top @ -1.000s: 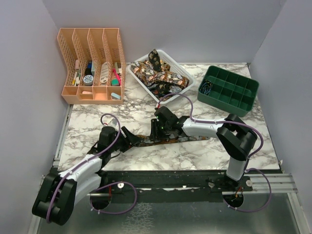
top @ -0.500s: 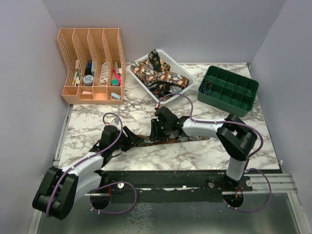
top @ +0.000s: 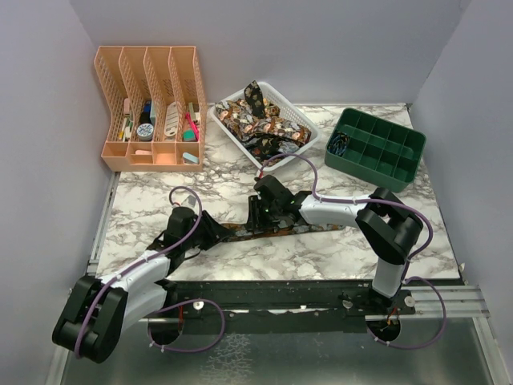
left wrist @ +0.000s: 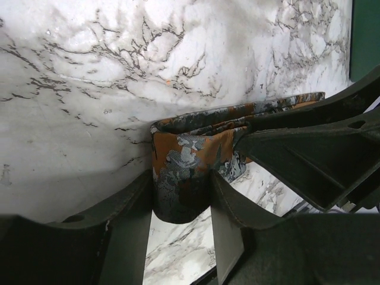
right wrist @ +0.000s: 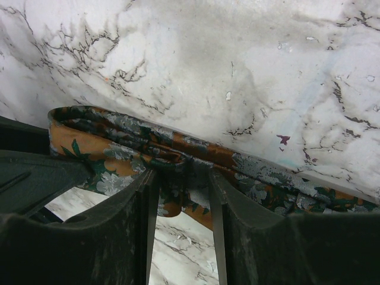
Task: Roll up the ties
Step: Roll the tie at the center of the board.
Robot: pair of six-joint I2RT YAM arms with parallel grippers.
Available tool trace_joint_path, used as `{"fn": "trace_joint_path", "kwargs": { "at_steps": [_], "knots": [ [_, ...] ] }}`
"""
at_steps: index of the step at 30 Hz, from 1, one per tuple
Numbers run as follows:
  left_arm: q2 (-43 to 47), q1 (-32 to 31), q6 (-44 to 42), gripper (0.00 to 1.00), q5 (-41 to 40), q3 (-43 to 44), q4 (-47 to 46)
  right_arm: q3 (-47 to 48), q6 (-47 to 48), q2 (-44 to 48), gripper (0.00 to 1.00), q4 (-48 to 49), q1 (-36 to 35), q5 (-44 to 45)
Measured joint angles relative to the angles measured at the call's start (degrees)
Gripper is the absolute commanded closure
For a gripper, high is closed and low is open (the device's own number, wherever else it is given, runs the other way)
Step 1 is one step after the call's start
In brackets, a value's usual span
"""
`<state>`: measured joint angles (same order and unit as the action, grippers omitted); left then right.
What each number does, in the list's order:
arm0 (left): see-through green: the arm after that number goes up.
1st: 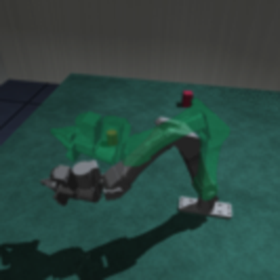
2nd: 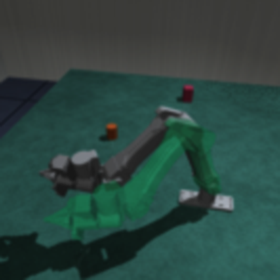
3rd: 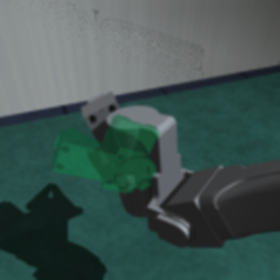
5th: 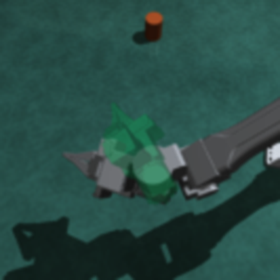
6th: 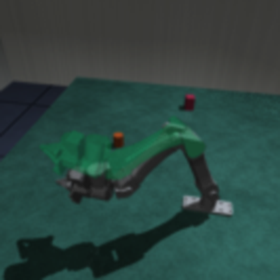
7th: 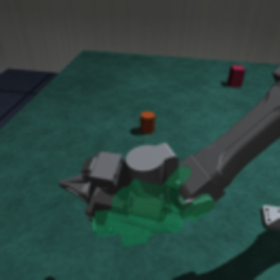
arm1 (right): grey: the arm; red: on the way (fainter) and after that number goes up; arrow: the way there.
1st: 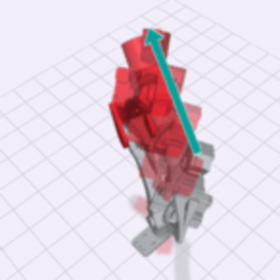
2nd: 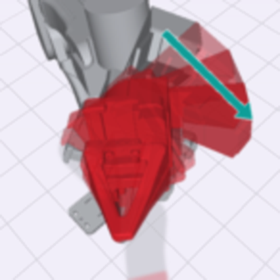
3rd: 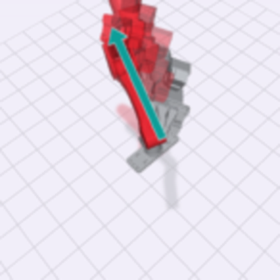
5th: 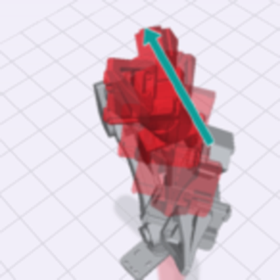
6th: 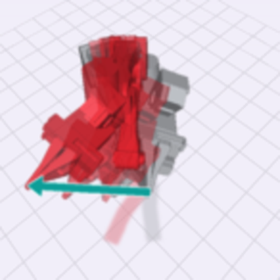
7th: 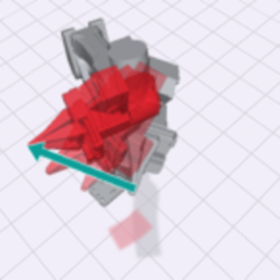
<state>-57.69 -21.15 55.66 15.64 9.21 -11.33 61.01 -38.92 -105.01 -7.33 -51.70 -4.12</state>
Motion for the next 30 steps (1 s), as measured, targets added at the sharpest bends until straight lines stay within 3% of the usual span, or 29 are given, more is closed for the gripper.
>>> {"fn": "trace_joint_path", "kwargs": {
  "at_steps": [8,16,30],
  "knots": [
    [0.2,-1.2,-1.9,0.66,-0.5,0.8,1.7,0.0,0.4,-0.1,0.56,0.3,0.0,-0.9],
    [0.0,-3.0,-4.1,0.8,-2.1,2.5,3.5,0.0,0.5,-0.1,0.51,0.4,0.0,-1.6],
    [1.6,-5.2,-9.9,0.82,-9.2,11.2,16.7,-1.5,3.5,3.9,0.37,-0.7,0.0,-2.6]
  ]
}}
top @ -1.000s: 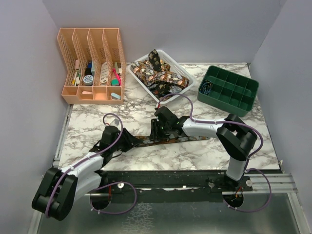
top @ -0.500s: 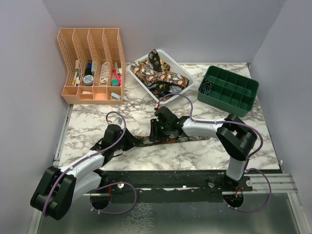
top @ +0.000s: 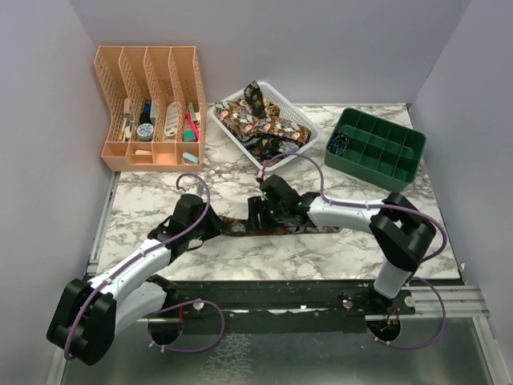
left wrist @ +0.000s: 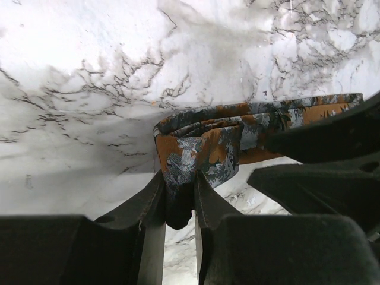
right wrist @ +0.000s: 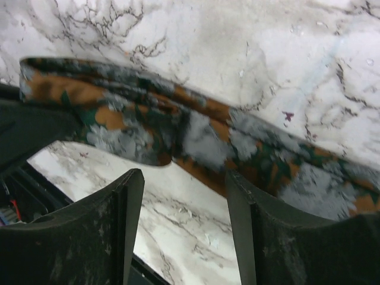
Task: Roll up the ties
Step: Roll the tie at the center of the board.
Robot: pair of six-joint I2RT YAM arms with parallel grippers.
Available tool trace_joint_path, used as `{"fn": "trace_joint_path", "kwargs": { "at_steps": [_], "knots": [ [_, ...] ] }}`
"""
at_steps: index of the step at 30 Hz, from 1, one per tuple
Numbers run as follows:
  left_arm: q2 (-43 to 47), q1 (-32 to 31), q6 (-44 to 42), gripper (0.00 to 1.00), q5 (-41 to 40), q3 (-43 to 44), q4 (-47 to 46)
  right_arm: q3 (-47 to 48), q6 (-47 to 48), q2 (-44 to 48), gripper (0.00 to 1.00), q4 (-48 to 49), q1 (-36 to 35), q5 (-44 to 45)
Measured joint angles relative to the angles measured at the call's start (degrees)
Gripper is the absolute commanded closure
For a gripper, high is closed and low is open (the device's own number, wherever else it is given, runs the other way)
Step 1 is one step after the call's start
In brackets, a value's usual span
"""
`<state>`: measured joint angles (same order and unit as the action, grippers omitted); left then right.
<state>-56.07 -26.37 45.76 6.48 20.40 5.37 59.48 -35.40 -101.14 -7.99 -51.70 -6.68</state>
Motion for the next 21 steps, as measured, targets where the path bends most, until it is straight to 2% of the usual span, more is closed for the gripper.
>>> {"fn": "trace_joint_path", "kwargs": {
  "at_steps": [6,11,21],
  "knots": [
    [-0.3,-0.9,-2.6,0.82,-3.4,3.8,5.8,-3.4,0.7,4.4,0.37,0.4,0.0,0.4],
    [-3.0,-2.6,-5.7,0.85,-7.4,8.5,11.5,-6.4,1.9,7.7,0.36,0.3,0.4,3.8],
    [-8.3,-6.3,-9.0,0.86,-15.6,16.7,18.7,-9.4,1.4,12.1,0.36,-0.5,3.0,9.3]
  ]
}}
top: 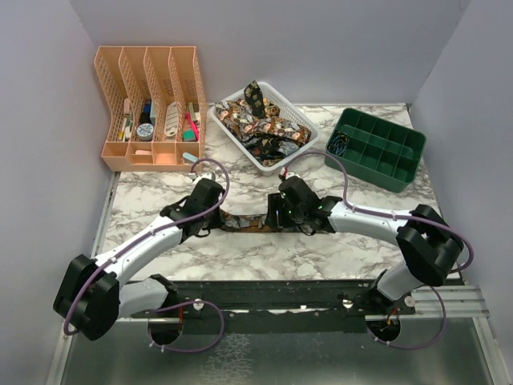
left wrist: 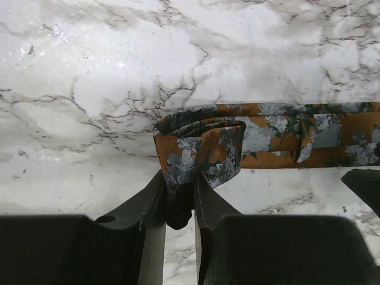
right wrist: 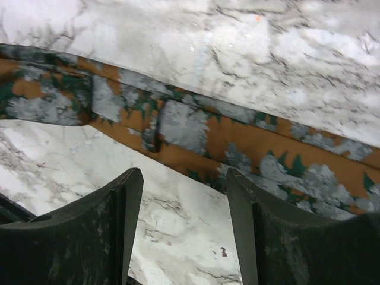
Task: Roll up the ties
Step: Roll the tie at the center of the board.
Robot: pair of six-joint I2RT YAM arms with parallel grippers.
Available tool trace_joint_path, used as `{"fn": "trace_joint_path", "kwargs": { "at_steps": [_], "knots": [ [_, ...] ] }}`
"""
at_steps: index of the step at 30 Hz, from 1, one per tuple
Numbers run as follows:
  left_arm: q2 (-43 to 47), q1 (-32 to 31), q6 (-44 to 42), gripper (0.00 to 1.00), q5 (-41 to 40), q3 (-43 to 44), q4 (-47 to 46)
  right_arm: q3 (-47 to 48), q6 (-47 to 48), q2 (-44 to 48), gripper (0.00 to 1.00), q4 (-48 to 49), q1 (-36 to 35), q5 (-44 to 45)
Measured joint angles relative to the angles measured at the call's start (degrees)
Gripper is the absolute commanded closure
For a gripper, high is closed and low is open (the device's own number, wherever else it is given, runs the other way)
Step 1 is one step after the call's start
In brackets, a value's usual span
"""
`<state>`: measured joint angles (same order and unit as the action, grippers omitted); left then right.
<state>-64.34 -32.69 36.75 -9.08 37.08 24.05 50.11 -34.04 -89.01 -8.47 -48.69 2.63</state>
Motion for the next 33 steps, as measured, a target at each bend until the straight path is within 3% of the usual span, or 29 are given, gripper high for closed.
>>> {"fn": "trace_joint_path", "kwargs": {
  "at_steps": [8,23,30,33],
  "knots": [
    [-5.2,-3.8,-0.1,0.86,-6.9,5.2,5.1,-4.6,-2.6,1.4,0.36,-0.2,1.2,0.1],
    [-18.9,-13.8,3.0,0.87,-18.5,16.4,12.2,-4.9,-3.6,1.6,0.36,0.0,4.6,-1.0],
    [-22.2,-16.8,5.3,0.87,-22.5,20.4,15.5,-6.3,-4.2,2.6,0.52,2.4,5.4,-4.1],
    [-22.2,-17.4,5.7,0.87,-23.6,21.0,16.1,-9.0,-5.4,2.8,0.54,7.0,7.2,-8.3]
  ]
}}
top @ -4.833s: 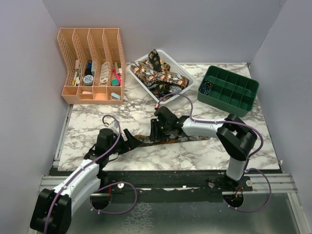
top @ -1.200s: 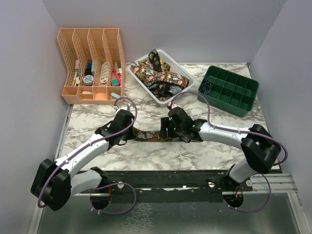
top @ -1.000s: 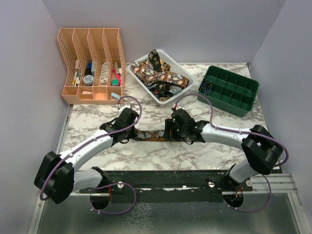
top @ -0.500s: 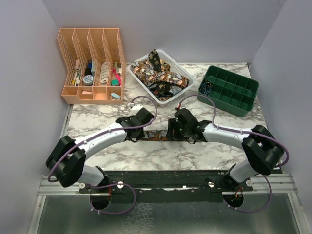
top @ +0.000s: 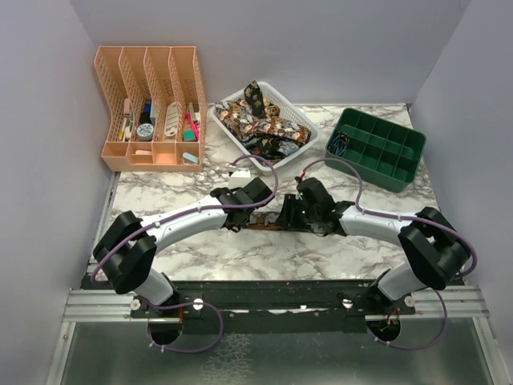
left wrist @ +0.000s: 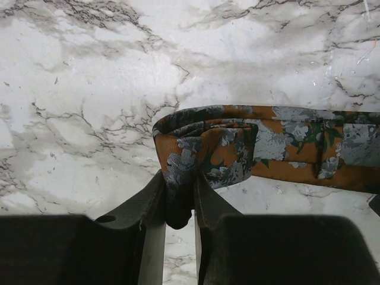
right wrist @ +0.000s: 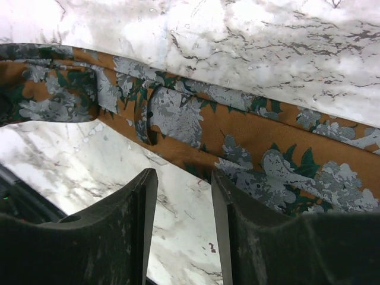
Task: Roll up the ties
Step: Roll the tie at the center of the board.
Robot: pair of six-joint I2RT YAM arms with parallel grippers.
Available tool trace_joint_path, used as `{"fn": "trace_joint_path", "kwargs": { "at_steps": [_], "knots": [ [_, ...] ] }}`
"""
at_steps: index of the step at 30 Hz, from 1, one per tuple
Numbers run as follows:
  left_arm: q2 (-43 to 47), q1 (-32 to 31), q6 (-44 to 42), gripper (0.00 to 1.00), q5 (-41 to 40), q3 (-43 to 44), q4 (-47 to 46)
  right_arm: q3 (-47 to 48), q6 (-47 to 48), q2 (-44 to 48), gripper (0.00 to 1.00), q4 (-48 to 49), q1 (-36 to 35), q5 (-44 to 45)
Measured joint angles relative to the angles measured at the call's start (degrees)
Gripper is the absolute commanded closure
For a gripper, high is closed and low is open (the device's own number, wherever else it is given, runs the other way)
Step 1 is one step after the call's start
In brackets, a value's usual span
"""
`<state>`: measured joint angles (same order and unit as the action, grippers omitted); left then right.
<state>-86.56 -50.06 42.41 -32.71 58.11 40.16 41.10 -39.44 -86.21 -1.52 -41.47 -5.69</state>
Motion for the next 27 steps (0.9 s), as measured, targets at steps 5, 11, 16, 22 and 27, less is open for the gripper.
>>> {"fn": "trace_joint_path", "kwargs": {
  "at_steps": [5,11,16,22,27],
  "knots": [
    [-1.5,-1.1,0.2,0.87,-2.2,2.1,1.6,-1.7,-2.5,-1.2,0.54,5.2,2.8,-6.1],
    [-5.0,-3.6,0.9,0.87,-6.3,5.0,4.4,-1.7,-3.7,-1.2,0.51,6.2,7.5,-13.5],
    [-9.1,-5.8,1.9,0.84,-10.2,9.1,7.8,-3.1,-3.4,4.6,0.48,5.1,13.6,-17.1],
    [-15.0,-7.8,4.0,0.82,-14.3,14.7,12.0,-3.9,-1.2,7.7,0.48,3.7,16.8,-19.4],
    [-19.2,-9.2,5.7,0.77,-16.4,18.1,14.9,-5.6,-0.6,8.3,0.48,1.1,19.1,-20.1]
  ]
}}
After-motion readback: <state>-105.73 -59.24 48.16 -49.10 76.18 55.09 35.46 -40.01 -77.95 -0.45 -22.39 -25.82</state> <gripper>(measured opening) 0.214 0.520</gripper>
